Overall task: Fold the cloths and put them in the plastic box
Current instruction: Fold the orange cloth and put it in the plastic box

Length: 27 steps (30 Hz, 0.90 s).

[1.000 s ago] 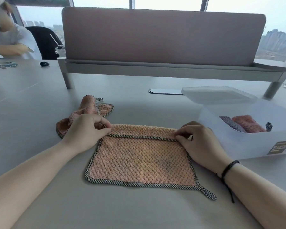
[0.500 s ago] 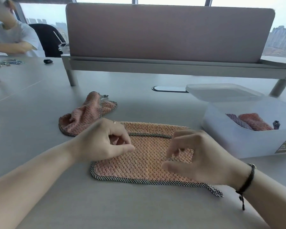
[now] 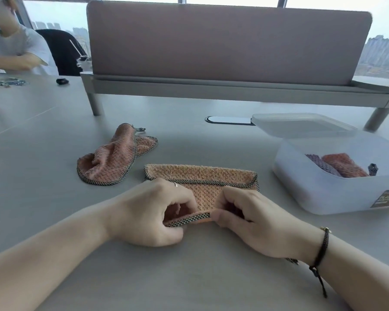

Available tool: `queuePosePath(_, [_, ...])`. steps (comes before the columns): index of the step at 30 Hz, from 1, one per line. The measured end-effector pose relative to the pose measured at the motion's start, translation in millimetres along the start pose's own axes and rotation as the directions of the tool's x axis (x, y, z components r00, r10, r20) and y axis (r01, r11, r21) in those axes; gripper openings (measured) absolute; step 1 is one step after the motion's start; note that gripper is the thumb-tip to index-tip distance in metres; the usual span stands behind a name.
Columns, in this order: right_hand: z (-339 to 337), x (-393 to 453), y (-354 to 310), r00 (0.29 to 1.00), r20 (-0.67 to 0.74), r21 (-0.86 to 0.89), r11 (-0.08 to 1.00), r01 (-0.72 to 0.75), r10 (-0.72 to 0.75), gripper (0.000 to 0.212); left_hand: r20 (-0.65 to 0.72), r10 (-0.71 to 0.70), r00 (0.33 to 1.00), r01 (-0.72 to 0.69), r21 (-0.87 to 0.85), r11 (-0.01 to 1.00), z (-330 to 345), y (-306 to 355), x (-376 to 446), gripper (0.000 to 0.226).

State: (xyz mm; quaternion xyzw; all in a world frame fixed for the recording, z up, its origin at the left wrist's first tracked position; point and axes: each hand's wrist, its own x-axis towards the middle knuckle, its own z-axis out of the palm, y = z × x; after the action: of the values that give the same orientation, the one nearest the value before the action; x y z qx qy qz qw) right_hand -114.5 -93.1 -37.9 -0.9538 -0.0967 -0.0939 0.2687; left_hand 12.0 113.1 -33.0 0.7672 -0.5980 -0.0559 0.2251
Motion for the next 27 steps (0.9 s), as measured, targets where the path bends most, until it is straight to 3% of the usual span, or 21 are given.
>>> queuePosePath(3, [-2, 0, 1, 0.999, -0.004, 0.082, 0.996, -0.036, 0.036, 0.018, -0.048, -0.112, 0.993, 0.104, -0.134, 0.985, -4, -8, -1, 0.025])
queuePosePath(5, [-3, -2, -1, 0.998, 0.03, 0.094, 0.994, -0.061, 0.059, 0.031, -0.069, -0.187, 0.98, 0.164, -0.251, 0.954, -9, -18, -1, 0.024])
queuePosePath(7, [-3, -4, -1, 0.998, 0.043, -0.009, 0.998, -0.055, 0.056, 0.042, -0.087, -0.224, 0.971, 0.178, -0.369, 0.912, -13, -26, -1, 0.02])
queuePosePath(9, [-5, -4, -2, 0.998, 0.004, -0.093, 0.994, -0.058, 0.058, 0.041, -0.121, -0.254, 0.96, 0.18, -0.433, 0.883, -16, -31, -1, 0.019])
queuePosePath(12, [-10, -2, 5, 0.982, -0.146, -0.082, 0.988, -0.133, 0.121, 0.03, -0.191, -0.306, 0.933, 0.2, -0.433, 0.879, -19, -42, 1, 0.027])
queuePosePath(16, [-15, 2, 20, 0.907, -0.32, 0.004, 0.957, -0.29, 0.276, 0.025, -0.315, -0.353, 0.881, 0.235, -0.356, 0.905, -17, -48, 3, 0.02])
queuePosePath(19, [-14, 5, 27, 0.857, -0.345, 0.085, 0.922, -0.377, 0.383, 0.023, -0.36, -0.368, 0.857, 0.251, -0.333, 0.909, -16, -48, 5, 0.017])
queuePosePath(27, [-16, 11, 36, 0.744, -0.387, 0.36, 0.832, -0.423, 0.545, 0.022, -0.407, -0.423, 0.81, 0.264, -0.39, 0.882, -12, -58, 8, 0.019])
